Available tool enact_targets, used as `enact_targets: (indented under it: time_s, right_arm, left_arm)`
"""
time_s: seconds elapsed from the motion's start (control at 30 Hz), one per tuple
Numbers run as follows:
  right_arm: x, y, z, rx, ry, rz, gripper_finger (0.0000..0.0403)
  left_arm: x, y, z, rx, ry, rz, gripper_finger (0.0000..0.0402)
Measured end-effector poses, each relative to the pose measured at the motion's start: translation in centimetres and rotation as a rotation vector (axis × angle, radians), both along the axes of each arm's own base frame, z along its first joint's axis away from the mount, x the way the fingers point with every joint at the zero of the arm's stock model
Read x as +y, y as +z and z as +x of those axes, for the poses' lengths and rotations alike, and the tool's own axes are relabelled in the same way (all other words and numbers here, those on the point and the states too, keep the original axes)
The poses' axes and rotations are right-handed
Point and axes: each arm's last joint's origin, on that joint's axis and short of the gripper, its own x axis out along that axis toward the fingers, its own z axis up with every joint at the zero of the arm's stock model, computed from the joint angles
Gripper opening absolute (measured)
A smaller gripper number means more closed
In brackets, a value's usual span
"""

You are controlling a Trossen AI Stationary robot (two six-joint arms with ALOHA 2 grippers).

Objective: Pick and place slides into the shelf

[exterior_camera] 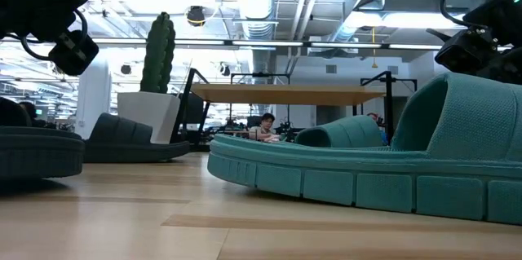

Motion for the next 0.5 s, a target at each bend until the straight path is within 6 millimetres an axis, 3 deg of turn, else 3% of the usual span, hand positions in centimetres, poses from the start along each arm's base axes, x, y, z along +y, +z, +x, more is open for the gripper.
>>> enact_targets:
  time_s: [0.5]
  right_arm:
    - [0.00,-0.02,0.00,0.001,0.000,0.000,0.0269]
  left_arm:
    - [0.13,0.06,0.03,-0.011,0.047,0.025,0.0002]
